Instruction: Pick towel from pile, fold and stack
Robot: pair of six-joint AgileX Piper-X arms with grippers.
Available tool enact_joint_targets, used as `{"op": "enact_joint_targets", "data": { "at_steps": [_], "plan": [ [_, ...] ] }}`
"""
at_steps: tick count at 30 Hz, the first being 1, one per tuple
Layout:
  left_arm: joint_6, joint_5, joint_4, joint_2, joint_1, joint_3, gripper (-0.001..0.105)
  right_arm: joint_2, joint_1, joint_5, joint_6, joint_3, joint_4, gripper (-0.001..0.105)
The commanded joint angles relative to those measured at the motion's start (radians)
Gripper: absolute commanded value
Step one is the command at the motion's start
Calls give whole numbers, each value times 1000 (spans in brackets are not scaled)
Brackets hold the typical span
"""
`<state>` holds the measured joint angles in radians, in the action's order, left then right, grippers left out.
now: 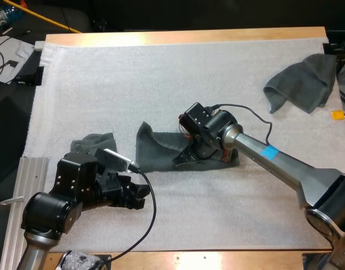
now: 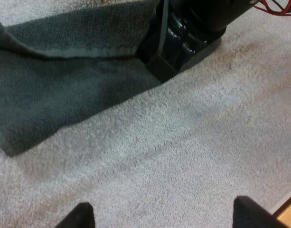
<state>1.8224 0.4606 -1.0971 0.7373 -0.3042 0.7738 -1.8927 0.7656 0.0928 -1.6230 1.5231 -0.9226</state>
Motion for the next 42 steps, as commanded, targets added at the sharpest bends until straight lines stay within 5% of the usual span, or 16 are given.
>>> {"op": "enact_joint_targets", "data": {
  "at_steps": [1,16,21,28,34,42],
  "plan": [
    [2,5,0,-3,-3,4,58,3,-3,1,-18,3,-5,0],
    [0,6,4,-2,-4,4,58,-78,-8,-65,21,5,76,0],
    [-2,12,3,-2,-2,5,58,-82,-23,-169,112,9,209,0],
    [6,19,-1,-5,-4,3,58,-120,-9,-120,128,12,318,0],
    [4,22,-5,-8,-4,4,58,-139,-17,-245,219,39,473,1],
    [4,23,-7,-8,-4,4,58,-92,-26,-336,171,119,414,0]
  ]
}}
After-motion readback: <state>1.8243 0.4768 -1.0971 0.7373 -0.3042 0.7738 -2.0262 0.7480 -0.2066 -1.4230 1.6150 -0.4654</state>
